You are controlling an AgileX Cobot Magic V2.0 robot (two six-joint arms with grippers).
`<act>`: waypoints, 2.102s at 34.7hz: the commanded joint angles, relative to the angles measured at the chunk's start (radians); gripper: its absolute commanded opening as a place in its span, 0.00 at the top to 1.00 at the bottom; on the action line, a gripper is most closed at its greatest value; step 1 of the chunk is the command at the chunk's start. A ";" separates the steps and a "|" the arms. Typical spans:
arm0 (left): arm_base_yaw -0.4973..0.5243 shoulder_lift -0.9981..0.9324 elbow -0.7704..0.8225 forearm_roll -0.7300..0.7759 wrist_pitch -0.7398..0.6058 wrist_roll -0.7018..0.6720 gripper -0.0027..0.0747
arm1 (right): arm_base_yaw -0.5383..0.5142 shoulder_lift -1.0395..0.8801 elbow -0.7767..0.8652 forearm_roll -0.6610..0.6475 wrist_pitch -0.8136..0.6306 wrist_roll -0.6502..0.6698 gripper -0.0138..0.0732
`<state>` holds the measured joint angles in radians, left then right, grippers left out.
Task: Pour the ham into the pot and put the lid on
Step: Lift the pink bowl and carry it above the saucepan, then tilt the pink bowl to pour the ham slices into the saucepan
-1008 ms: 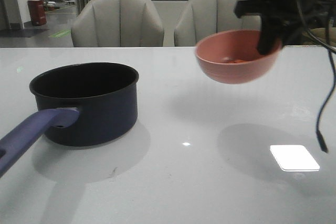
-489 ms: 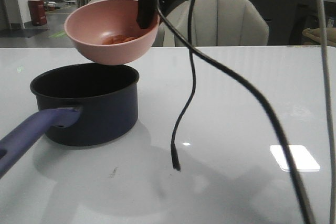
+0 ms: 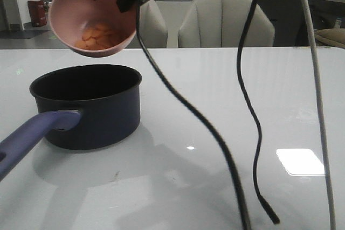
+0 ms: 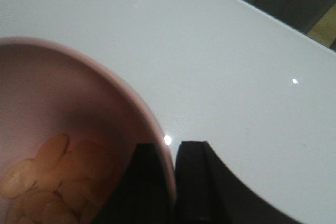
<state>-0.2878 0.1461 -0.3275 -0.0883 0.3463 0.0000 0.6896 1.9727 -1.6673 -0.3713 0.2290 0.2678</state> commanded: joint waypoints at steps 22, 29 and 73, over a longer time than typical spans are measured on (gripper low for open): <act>-0.010 0.012 -0.025 -0.005 -0.086 0.000 0.28 | -0.044 -0.090 0.026 0.036 -0.229 0.029 0.68; -0.010 0.012 -0.025 -0.005 -0.086 0.000 0.28 | -0.049 -0.090 0.013 0.037 -0.211 0.029 0.68; -0.010 0.012 -0.025 -0.005 -0.086 0.000 0.28 | -0.080 -0.070 0.184 0.132 -0.774 -0.573 0.68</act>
<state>-0.2878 0.1461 -0.3275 -0.0883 0.3463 0.0000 0.6023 1.9669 -1.4593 -0.3470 -0.4478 -0.1355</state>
